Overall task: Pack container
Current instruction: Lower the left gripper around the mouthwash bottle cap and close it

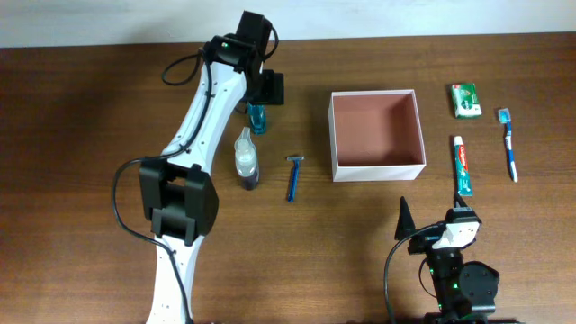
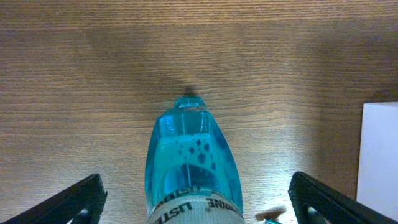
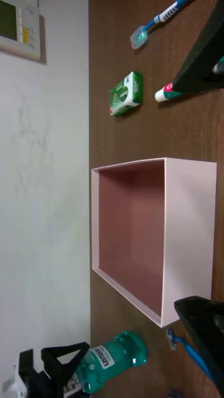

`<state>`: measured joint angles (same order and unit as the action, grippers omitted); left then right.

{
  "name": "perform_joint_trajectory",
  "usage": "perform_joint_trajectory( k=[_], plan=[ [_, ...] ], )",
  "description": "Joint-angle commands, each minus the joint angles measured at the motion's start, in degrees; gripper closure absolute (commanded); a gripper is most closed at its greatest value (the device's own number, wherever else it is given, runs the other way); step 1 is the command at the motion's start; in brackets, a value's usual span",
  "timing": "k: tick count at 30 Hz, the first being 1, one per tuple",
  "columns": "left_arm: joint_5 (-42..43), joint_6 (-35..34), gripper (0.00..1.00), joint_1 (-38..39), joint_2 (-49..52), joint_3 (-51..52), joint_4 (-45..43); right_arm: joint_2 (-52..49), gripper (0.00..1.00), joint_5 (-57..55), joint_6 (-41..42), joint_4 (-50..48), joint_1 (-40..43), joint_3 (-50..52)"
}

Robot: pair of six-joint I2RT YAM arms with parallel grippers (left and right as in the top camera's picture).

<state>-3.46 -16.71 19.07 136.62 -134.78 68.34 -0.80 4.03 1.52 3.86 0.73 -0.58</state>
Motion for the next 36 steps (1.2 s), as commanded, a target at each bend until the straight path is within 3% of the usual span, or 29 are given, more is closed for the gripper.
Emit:
perform_joint_trajectory(
  k=[1,11,25,29,36],
  plan=[
    [-0.92,-0.63,0.06,-0.39,0.76,-0.26,-0.13,0.33,0.01,-0.46,0.2,0.28,-0.35,0.26],
    [-0.9,-0.63,0.28,-1.25,0.74,-0.26,-0.39,0.33,0.01,-0.46,0.2,0.28,-0.35,0.26],
    [-0.9,-0.63,0.29,-1.18,1.66,-0.26,-0.13,0.33,0.01,-0.46,0.2,0.28,-0.35,0.26],
    [-0.9,-0.63,0.38,-1.18,1.66,-0.26,-0.13,0.33,0.01,-0.46,0.2,0.28,-0.35,0.26],
    [-0.9,-0.63,0.41,-1.18,1.66,-0.26,-0.2,0.33,0.01,-0.46,0.2,0.28,-0.35,0.26]
  ],
)
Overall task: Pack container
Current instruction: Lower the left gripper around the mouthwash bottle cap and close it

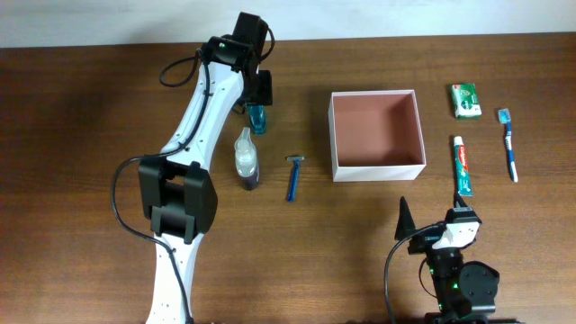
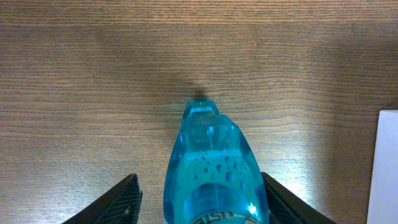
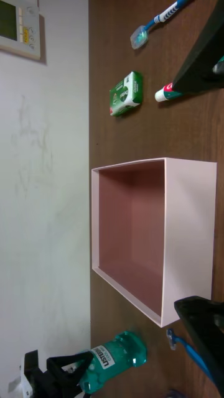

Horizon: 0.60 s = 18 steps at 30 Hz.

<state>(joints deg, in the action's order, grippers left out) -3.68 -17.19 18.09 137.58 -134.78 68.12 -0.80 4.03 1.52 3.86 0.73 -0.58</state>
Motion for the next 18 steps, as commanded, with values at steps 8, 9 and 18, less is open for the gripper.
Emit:
perform_joint_trajectory(
  k=[8,9,18],
  plan=[
    [-0.68,-0.15,0.54,-0.2,0.7,-0.26,0.02,0.33,0.01,-0.46,0.2,0.28,-0.35,0.26],
    [-0.68,-0.15,0.54,-0.2,0.7,-0.26,0.02,0.33,0.01,-0.46,0.2,0.28,-0.35,0.26],
    [-0.68,-0.15,0.68,-0.26,0.7,-0.28,-0.15,0.33,0.01,-0.44,0.2,0.28,-0.35,0.26]
  ],
)
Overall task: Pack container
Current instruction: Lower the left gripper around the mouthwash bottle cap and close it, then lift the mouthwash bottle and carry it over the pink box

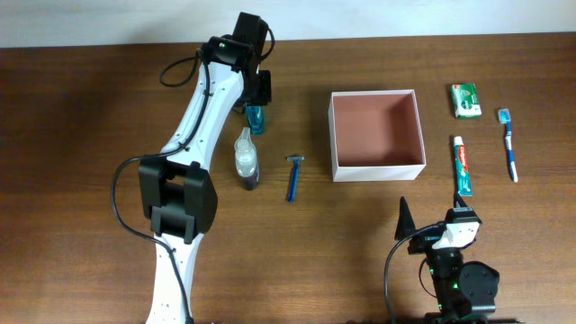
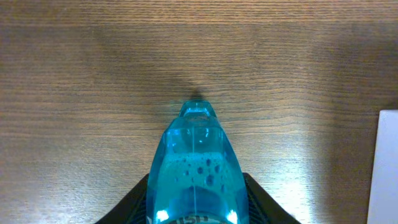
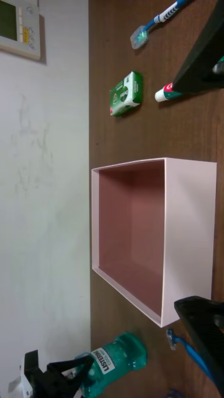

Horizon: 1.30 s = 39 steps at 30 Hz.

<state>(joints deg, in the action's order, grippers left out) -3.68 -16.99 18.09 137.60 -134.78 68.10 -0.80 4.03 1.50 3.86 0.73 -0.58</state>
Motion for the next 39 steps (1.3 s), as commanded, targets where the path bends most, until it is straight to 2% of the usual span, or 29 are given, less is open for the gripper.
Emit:
perform_joint_trajectory(
  k=[1,9,13,21,25,33,39],
  plan=[
    [-0.68,-0.35,0.68,-0.26,0.68,-0.28,-0.13,0.33,0.01,-0.46,0.22,0.28,-0.35,0.26],
    [-0.66,-0.33,0.69,-0.24,0.66,-2.71,0.22,0.33,0.01,-0.44,0.22,0.28,-0.35,0.26],
    [-0.63,-0.33,0.74,-0.24,0.66,-8.22,1.22,0.33,0.01,-0.46,0.22,0.28,-0.35,0.26],
    [1.27,-0.33,0.76,-0.09,0.66,-18.78,3.3,0.33,0.01,-0.44,0.22,0.28,-0.35,0.26],
    [5.53,-0.31,0.76,1.33,0.66,-25.42,3.34,0.33,0.01,-0.44,0.22,0.28,-0.35,0.26],
    [7.82,-0.28,0.77,6.43,0.61,-35.45,3.39,0.33,0.01,-0.44,0.22,0.28,-0.35,0.26],
    [8.61,-0.26,0.77,11.76,0.63,-36.96,4.2,0.33,0.01,-0.46,0.22,0.28,-0.35,0.26]
  ],
)
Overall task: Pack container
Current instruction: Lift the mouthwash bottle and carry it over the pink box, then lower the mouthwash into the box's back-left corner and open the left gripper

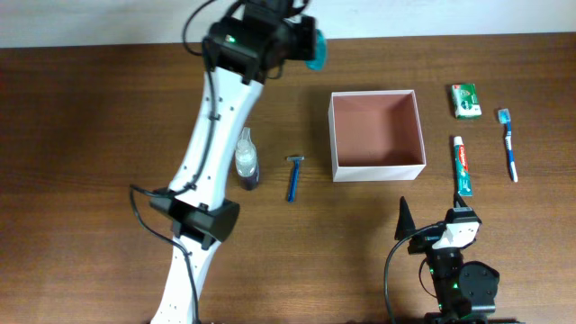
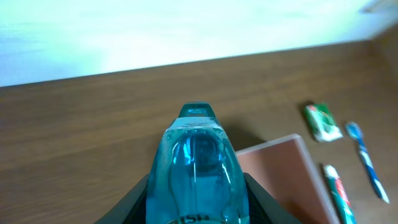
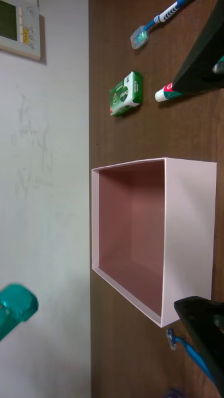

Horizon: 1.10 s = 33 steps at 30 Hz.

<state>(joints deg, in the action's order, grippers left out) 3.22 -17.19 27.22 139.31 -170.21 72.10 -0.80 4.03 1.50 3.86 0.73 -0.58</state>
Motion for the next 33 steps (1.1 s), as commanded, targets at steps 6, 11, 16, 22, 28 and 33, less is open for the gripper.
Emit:
perform_joint_trajectory(
  k=[6,11,16,22,28,33],
  plan=[
    [1.7,0.09,0.77,6.95,-0.2,-0.07,0.66,0.33,0.01,-0.44,0.22,0.28,-0.35,0.26],
    [1.7,0.07,0.77,9.09,1.46,0.48,2.47,0.33,0.01,-0.46,0.22,0.28,-0.35,0.26],
    [1.42,0.02,0.77,10.29,3.34,0.52,3.91,0.33,0.01,-0.46,0.22,0.28,-0.35,0.26],
    [-4.31,-2.67,0.77,11.26,6.14,0.7,3.91,0.33,0.01,-0.46,0.22,0.28,-0.35,0.26],
    [-5.66,-3.63,0.77,11.26,10.03,0.7,3.58,0.33,0.01,-0.44,0.22,0.28,-0.35,0.26],
    [-5.64,-5.42,0.77,11.26,12.98,0.7,3.72,0.33,0.01,-0.46,0.22,0.28,-0.35,0.26]
  ],
)
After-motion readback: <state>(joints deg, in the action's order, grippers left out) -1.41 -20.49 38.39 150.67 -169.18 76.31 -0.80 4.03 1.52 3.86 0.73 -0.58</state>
